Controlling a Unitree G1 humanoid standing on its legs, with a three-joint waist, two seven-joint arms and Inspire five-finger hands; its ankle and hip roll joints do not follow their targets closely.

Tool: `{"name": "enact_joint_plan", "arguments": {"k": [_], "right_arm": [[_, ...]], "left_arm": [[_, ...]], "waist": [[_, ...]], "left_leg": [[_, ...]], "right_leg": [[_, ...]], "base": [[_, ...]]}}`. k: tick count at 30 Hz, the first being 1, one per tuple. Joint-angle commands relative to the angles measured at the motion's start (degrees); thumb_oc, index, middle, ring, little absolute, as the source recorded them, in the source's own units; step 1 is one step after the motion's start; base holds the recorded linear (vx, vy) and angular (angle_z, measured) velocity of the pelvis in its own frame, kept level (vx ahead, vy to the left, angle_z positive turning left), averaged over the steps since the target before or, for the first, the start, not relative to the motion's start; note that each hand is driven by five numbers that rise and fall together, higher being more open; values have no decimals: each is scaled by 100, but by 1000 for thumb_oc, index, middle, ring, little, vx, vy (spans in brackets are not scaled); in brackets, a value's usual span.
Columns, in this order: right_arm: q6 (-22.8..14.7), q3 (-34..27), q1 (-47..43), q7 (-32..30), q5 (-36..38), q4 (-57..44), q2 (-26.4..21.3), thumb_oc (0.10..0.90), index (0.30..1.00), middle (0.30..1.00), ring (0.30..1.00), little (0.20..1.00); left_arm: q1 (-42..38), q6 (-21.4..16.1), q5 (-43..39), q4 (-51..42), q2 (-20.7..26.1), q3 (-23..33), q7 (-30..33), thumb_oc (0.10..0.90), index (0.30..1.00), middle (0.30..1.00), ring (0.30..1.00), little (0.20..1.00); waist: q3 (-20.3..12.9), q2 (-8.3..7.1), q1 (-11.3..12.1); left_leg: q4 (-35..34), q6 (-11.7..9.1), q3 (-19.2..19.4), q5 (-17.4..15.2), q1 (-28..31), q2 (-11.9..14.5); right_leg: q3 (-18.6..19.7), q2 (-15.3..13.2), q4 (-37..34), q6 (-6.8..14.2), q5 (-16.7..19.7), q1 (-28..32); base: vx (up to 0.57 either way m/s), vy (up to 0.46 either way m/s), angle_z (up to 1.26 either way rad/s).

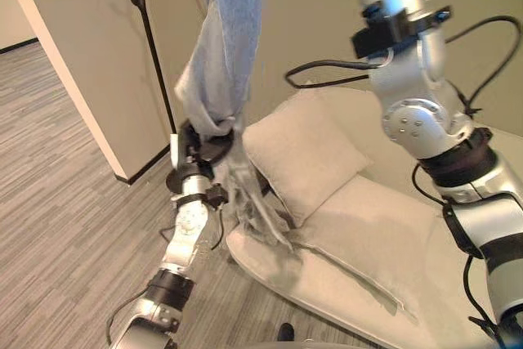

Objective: Hang the clothes on the sofa on the clothes rack.

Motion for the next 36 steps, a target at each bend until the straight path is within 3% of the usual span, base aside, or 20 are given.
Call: {"name": "enact_joint_plan", "arguments": {"k": [1,3,5,6,11,13,17,18,19,20,21,23,26,28,29,30,32,33,34,36], "right_arm": [[-702,-639,-105,186,-72,-211,-593,400,300,300,300,300],[-653,-740,186,247,-120,-400,-728,400,300,300,300,300],[-502,-1122,1049,339,-398,-853,-907,400,300,300,300,300],[-407,-1490,1750,437,-684,-1008,-1008,400,300,300,300,300],[-122,-2285,3664,488,-1296,-1227,-713,400,300,300,300,300],[85,-2237,4671,629,-1634,-1560,-301,400,300,300,300,300],[162,-2287,5110,735,-1733,-1703,-31,400,300,300,300,300],[257,-2097,5587,698,-1838,-1646,231,400,300,300,300,300],[260,-2120,5619,702,-1837,-1657,231,400,300,300,300,300],[365,-2023,5856,653,-2025,-1675,398,400,300,300,300,300],[369,-2031,5877,649,-2035,-1685,403,400,300,300,300,300],[475,-2237,6347,701,-2198,-1808,645,400,300,300,300,300],[508,-2284,6481,684,-2222,-1598,1045,400,300,300,300,300],[519,-2075,6261,622,-2244,-1511,1273,400,300,300,300,300],[515,-1997,6208,609,-2289,-1476,1348,400,300,300,300,300],[514,-1952,6234,589,-2353,-1455,1406,400,300,300,300,300],[470,-2026,6418,664,-2269,-1611,1414,400,300,300,300,300],[442,-2259,6616,741,-2233,-1766,1350,400,300,300,300,300],[446,-2265,6632,743,-2230,-1776,1343,400,300,300,300,300],[432,-2359,6764,768,-2250,-1746,1351,400,300,300,300,300]], "left_arm": [[53,-540,1212,-1084,892,859,618,400,300,300,300,300],[258,-493,1388,-1297,977,1133,710,400,300,300,300,300],[807,-488,1628,-1705,1150,1866,845,400,300,300,300,300],[1089,-614,1678,-1928,1242,2394,944,400,300,300,300,300],[1518,-762,1541,-2258,1264,2798,696,400,300,300,300,300],[1647,-865,1473,-2182,1295,2781,502,400,300,300,300,300],[1641,-894,1677,-2099,1423,2724,529,400,300,300,300,300],[1457,-917,1780,-1983,1322,2415,584,400,300,300,300,300],[1454,-920,1782,-1977,1325,2392,587,400,300,300,300,300],[1403,-924,1689,-2011,1254,2201,466,400,300,300,300,300],[1411,-922,1686,-2014,1256,2193,460,400,300,300,300,300],[1327,-938,1523,-2111,1193,1804,154,400,300,300,300,300],[1092,-887,1798,-2043,1539,1355,15,400,300,300,300,300],[1062,-853,1892,-2121,1755,1374,41,400,300,300,300,300],[1065,-822,1919,-2145,1819,1420,40,400,300,300,300,300],[1071,-788,1984,-2126,1918,1439,51,400,300,300,300,300],[1111,-799,2039,-2108,1878,1386,45,400,300,300,300,300],[1253,-792,1929,-2118,1747,1365,-63,400,300,300,300,300],[1262,-790,1923,-2124,1740,1364,-70,400,300,300,300,300],[1351,-730,1852,-2138,1642,1395,-146,400,300,300,300,300]], "waist": [[-313,-118,313],[-302,-101,330],[-225,-24,403],[-5,32,576],[198,-34,737],[324,-68,723],[405,-111,696],[452,-89,638],[437,-89,638],[380,-35,664],[374,-43,673],[293,-79,637],[359,-303,680],[462,-302,729],[478,-264,743],[503,-285,677],[511,-248,557],[508,-207,493],[506,-199,504],[552,-204,475]], "left_leg": [[-10,-331,-533,256,-396,192],[-10,-324,-541,231,-399,179],[-10,-273,-616,190,-376,106],[305,-255,-910,247,-627,-14],[896,-306,-1404,156,-1321,-42],[468,-436,-1378,428,-1353,367],[94,-536,-1364,755,-1338,714],[7,-671,-1210,1127,-1553,1210],[5,-670,-1230,1133,-1569,1204],[105,-714,-1253,1063,-1582,1173],[125,-712,-1253,1042,-1585,1165],[863,-690,-1252,383,-1885,976],[1627,-312,-1322,-265,-2317,304],[1694,-28,-1227,-443,-2279,19],[1613,104,-1158,-451,-2204,-107],[1389,258,-1157,-400,-2032,-360],[946,505,-1241,-294,-1726,-714],[461,656,-1239,-151,-1418,-956],[414,643,-1231,-135,-1385,-946],[127,685,-1210,-65,-1155,-1078]], "right_leg": [[82,-491,52,578,-613,583],[85,-500,51,586,-616,570],[152,-522,56,607,-625,520],[229,-585,66,597,-613,454],[-14,-791,38,618,-610,430],[-166,-1106,77,792,-535,400],[-257,-1340,95,939,-512,439],[-376,-1765,141,1170,-417,502],[-396,-1768,136,1176,-414,507],[-388,-1994,181,1238,-336,572],[-386,-2004,186,1242,-340,573],[-484,-2376,279,1262,-118,710],[-604,-3058,723,1262,777,574],[-795,-3349,1117,1212,1206,416],[-948,-3390,1298,1161,1226,371],[-839,-3285,1590,1046,1056,283],[-348,-2657,2009,785,388,3],[-258,-1907,2386,534,-338,-264],[-249,-1902,2430,521,-379,-277],[-399,-1377,2576,418,-730,-518]], "base": [[38,-1,6],[58,6,5],[12,30,1],[-77,19,-7],[-70,75,10],[-31,330,68],[-15,371,49],[-3,539,45],[58,860,79],[67,321,52],[109,481,39],[87,438,0],[39,504,51],[34,503,25],[63,595,12],[106,608,18],[208,648,23],[204,493,31],[177,389,29],[101,193,24]]}}
